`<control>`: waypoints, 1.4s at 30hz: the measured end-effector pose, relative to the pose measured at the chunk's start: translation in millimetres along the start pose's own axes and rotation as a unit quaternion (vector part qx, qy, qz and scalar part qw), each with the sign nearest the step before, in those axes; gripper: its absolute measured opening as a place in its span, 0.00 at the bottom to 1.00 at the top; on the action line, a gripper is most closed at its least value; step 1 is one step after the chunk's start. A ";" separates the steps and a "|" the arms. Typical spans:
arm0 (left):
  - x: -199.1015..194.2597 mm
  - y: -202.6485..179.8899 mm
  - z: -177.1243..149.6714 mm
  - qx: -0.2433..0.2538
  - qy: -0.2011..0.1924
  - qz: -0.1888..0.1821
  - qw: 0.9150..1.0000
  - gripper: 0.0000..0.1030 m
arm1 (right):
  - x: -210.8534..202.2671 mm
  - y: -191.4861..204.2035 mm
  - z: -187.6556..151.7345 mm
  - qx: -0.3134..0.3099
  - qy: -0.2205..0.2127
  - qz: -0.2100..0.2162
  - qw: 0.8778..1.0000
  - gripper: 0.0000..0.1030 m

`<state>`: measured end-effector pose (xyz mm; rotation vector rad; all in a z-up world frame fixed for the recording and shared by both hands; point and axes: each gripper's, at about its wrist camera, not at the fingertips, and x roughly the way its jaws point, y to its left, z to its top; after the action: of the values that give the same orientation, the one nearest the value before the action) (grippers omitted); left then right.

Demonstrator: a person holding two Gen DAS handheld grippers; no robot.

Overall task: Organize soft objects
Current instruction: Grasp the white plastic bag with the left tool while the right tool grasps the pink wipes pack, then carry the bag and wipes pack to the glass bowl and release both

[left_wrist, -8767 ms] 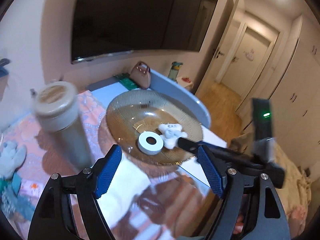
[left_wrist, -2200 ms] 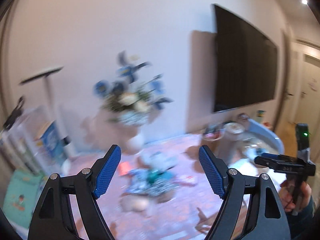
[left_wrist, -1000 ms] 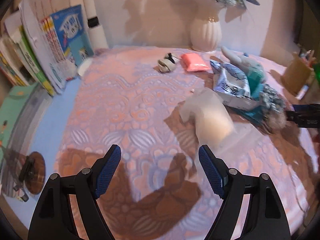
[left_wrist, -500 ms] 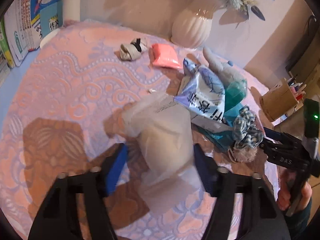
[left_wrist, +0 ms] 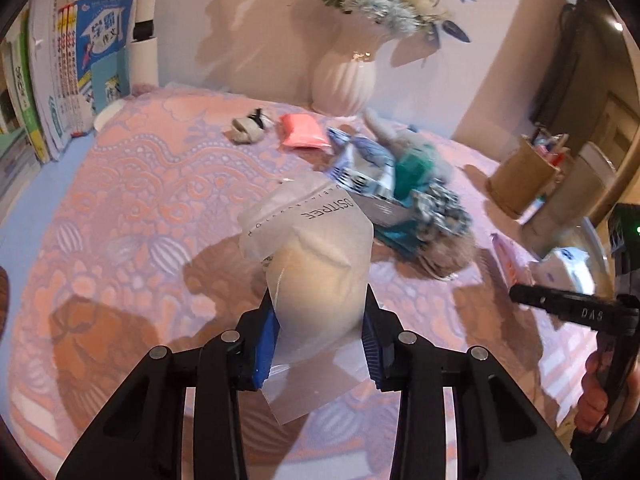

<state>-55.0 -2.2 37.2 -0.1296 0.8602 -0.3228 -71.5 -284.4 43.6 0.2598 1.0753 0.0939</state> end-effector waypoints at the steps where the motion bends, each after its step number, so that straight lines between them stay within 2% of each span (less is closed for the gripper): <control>1: 0.8 -0.5 -2.4 -0.003 0.000 -0.003 1.000 0.33 | -2.5 1.5 -4.5 -0.005 -0.002 -0.003 1.000 0.39; 3: 4.4 -2.3 -5.0 -0.005 -0.006 -0.008 1.000 0.33 | -5.7 5.6 -12.0 -0.016 -0.001 -0.004 1.000 0.39; 6: 9.9 -6.9 -11.3 0.010 -0.011 0.011 1.000 0.33 | 1.0 12.4 -24.4 -0.033 0.026 -0.001 0.999 0.39; 8: 6.1 -11.6 -11.1 0.023 -0.024 -0.001 0.999 0.33 | 5.0 15.7 -30.1 -0.035 0.028 -0.011 0.999 0.41; 11: 3.8 -19.7 -15.1 0.047 -0.030 -0.003 0.998 0.33 | 5.0 15.5 -32.4 -0.021 0.021 0.011 1.000 0.62; 16: 1.0 -29.9 -18.5 0.076 -0.041 0.006 0.996 0.33 | 7.0 17.8 -38.6 -0.003 -0.012 0.002 1.000 0.64; 17: 0.1 -30.4 -19.2 0.079 -0.043 0.006 0.996 0.33 | 7.1 19.2 -38.9 0.002 -0.017 -0.003 1.000 0.63; 19: 0.0 -30.3 -19.2 0.081 -0.044 0.005 0.996 0.33 | 7.5 22.4 -40.4 0.007 -0.032 -0.024 0.999 0.55; 20: 0.2 -29.7 -19.2 0.081 -0.043 0.006 0.996 0.33 | 8.1 25.4 -41.8 -0.003 -0.043 -0.049 0.998 0.42; 21: 0.4 -29.0 -19.2 0.080 -0.042 0.006 0.996 0.33 | 9.0 28.7 -43.9 -0.014 -0.052 -0.070 0.996 0.39; 24: -1.5 -28.4 -19.6 0.074 -0.046 0.013 0.996 0.33 | 5.8 30.8 -48.6 -0.018 -0.063 -0.074 0.995 0.38; 29: -22.4 -35.8 -18.6 0.086 -0.067 0.022 0.994 0.33 | -12.9 26.8 -51.1 -0.014 -0.066 -0.040 0.997 0.38; 36: -79.3 -76.7 5.1 0.104 -0.119 -0.020 0.987 0.33 | -63.9 24.4 -46.7 -0.004 -0.117 0.006 0.993 0.38; 42: -91.4 -135.8 18.2 0.141 -0.122 -0.062 0.980 0.33 | -129.5 10.0 -46.7 -0.001 -0.189 0.009 0.982 0.38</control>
<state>-127.4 -100.6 147.7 0.0421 0.5574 -0.5308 -173.6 -293.2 136.1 0.2722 0.6949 0.0589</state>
